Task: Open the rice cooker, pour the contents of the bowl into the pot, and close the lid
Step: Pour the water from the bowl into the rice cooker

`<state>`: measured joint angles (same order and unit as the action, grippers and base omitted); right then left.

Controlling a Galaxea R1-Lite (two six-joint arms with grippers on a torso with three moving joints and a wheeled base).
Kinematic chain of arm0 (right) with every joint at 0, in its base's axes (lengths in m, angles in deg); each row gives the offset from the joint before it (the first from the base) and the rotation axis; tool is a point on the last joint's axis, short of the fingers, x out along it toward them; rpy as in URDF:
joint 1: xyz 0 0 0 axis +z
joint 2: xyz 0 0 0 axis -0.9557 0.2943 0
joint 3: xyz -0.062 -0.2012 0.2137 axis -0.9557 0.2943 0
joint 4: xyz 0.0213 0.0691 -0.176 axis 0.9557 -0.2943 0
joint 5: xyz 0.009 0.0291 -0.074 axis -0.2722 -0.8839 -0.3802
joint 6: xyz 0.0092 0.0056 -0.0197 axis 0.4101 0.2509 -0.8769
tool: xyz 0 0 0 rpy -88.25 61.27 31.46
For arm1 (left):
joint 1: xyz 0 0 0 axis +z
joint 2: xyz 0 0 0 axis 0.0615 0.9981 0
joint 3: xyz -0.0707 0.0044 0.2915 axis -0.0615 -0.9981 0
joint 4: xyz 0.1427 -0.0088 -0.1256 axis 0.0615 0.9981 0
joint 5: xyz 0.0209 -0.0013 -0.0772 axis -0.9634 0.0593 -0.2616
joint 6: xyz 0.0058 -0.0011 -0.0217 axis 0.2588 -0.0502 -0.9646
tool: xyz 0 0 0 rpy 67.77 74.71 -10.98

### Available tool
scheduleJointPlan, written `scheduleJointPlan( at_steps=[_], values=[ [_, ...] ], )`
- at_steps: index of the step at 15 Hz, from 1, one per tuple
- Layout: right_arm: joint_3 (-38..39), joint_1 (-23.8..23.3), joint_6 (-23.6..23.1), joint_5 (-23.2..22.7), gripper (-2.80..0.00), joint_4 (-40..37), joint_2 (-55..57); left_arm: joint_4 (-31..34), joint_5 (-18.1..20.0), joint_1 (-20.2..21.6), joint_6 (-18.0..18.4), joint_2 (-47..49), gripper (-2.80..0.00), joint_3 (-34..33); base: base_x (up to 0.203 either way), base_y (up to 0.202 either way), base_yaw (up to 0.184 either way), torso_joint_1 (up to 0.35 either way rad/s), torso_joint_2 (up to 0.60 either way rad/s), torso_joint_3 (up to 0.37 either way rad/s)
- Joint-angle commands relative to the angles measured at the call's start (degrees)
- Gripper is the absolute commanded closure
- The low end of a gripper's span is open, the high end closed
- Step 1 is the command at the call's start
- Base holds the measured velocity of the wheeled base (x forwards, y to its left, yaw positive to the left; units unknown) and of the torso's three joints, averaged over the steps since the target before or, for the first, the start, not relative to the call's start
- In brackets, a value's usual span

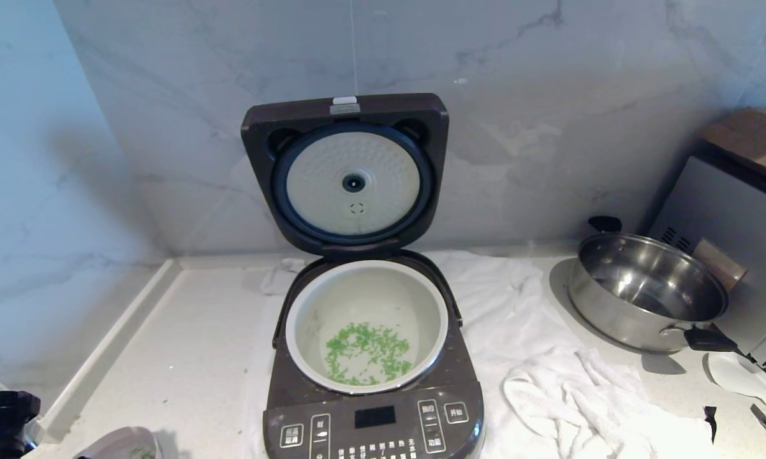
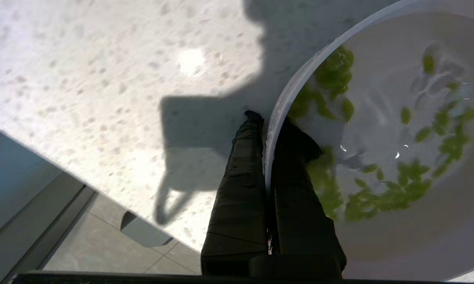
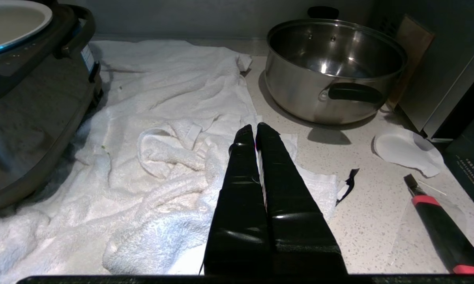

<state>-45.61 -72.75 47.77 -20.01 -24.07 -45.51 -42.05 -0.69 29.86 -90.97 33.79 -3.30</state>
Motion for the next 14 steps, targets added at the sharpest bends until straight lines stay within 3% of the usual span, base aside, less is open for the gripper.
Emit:
scheduleJointPlan(
  at_steps=[1,6,11,14],
  values=[
    [0.00,-0.03,-0.06,-0.03,0.00,-0.02,0.07,-0.20,-0.82,-3.26,-1.35,0.40,0.00,1.86,0.000,0.000,0.000,0.000,0.00,0.000],
    [0.00,0.04,-0.06,-0.03,0.00,-0.02,0.07,4.04,-3.24,-10.56,-4.02,2.52,0.00,8.42,0.000,0.000,0.000,0.000,0.00,0.000],
    [0.00,0.04,-0.06,-0.03,0.00,-0.02,0.07,11.27,-4.18,-12.52,-6.46,2.40,0.00,14.21,0.000,0.000,0.000,0.000,0.00,0.000],
    [0.00,0.04,-0.06,-0.03,0.00,-0.02,0.07,14.42,-4.63,-16.03,-8.90,1.86,0.00,17.23,0.000,0.000,0.000,0.000,0.00,0.000]
  ],
)
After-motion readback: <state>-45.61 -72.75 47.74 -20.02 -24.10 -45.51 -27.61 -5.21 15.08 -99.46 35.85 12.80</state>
